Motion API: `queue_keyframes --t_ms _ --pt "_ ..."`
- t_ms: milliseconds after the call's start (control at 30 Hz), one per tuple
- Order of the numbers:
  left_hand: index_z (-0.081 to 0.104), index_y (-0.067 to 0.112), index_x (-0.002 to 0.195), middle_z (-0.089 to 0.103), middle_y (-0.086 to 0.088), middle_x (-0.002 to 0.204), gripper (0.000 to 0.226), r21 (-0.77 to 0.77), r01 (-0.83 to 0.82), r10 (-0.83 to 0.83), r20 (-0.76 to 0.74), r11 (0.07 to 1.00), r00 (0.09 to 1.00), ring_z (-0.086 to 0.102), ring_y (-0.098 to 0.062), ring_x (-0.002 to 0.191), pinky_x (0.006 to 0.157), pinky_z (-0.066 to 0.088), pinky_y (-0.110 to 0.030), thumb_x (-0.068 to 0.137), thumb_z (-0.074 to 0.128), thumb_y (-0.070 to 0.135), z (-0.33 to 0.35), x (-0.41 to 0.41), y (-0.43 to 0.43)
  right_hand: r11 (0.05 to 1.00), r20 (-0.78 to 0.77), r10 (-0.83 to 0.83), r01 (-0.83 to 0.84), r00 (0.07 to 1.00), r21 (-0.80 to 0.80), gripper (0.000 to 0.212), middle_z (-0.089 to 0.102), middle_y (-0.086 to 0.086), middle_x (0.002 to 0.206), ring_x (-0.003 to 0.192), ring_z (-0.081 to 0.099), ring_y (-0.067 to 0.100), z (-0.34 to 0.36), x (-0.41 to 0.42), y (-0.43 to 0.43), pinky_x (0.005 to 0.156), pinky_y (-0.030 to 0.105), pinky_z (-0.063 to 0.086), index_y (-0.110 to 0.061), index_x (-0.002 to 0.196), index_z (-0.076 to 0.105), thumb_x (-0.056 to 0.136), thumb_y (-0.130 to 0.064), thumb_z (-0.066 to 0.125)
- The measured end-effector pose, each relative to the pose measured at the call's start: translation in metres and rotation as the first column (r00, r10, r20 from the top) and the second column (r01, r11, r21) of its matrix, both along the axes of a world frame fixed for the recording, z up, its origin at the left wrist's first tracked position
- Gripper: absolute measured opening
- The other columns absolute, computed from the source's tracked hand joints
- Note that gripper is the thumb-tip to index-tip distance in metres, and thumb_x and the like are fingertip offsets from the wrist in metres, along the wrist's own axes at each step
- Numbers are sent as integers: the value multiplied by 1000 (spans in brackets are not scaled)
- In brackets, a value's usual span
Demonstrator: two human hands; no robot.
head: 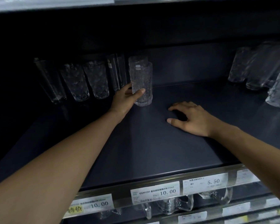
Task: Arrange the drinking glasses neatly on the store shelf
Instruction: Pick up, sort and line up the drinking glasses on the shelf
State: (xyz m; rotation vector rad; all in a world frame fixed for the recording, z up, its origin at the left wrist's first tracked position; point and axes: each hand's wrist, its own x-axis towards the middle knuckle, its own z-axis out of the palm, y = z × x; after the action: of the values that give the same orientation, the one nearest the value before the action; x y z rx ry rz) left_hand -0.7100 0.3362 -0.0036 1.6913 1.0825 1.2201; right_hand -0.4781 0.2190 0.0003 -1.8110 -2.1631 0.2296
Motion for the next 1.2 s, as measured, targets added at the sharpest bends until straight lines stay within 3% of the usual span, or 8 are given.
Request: queue_keyframes --t_ms 300,500,667,833,1200 --pt "64 19 128 71 1 117 40 11 -6 6 9 1000 1000 67 -7 108 88 51 -15 91 71 31 0 1 0 1000 -18 -5 5 1000 0 56 41 -8 152 140 33 15 1 -1 -1 117 41 26 -36 141 47 91 -61 52" --pt "63 20 120 70 12 104 30 -2 -29 29 17 1000 999 64 8 94 74 48 -5 92 70 26 1 3 -2 1000 -25 -6 7 1000 15 56 43 -9 150 139 35 15 1 -1 -1 116 43 29 -35 140 49 90 -60 53" --pt "53 12 116 62 7 99 42 -39 -137 137 -7 990 991 58 7 86 63 43 -1 87 74 35 1 7 -1 1000 -23 -9 9 1000 5 56 42 -8 151 140 34 15 0 -1 0 117 44 27 -36 140 48 90 -61 53" --pt "53 16 112 64 -3 113 43 -16 -159 157 -79 987 984 61 -11 102 74 43 -13 86 72 46 -1 6 1 1000 -15 -5 5 1000 2 58 42 -8 151 139 34 15 0 0 0 116 42 28 -37 141 47 89 -62 51" --pt "55 12 122 66 -4 117 55 -27 -161 159 -83 987 984 63 -13 108 84 46 -20 86 71 50 0 6 0 1000 -8 -6 6 1000 11 56 42 -9 151 139 35 16 0 -1 0 116 40 27 -36 141 48 91 -60 52"
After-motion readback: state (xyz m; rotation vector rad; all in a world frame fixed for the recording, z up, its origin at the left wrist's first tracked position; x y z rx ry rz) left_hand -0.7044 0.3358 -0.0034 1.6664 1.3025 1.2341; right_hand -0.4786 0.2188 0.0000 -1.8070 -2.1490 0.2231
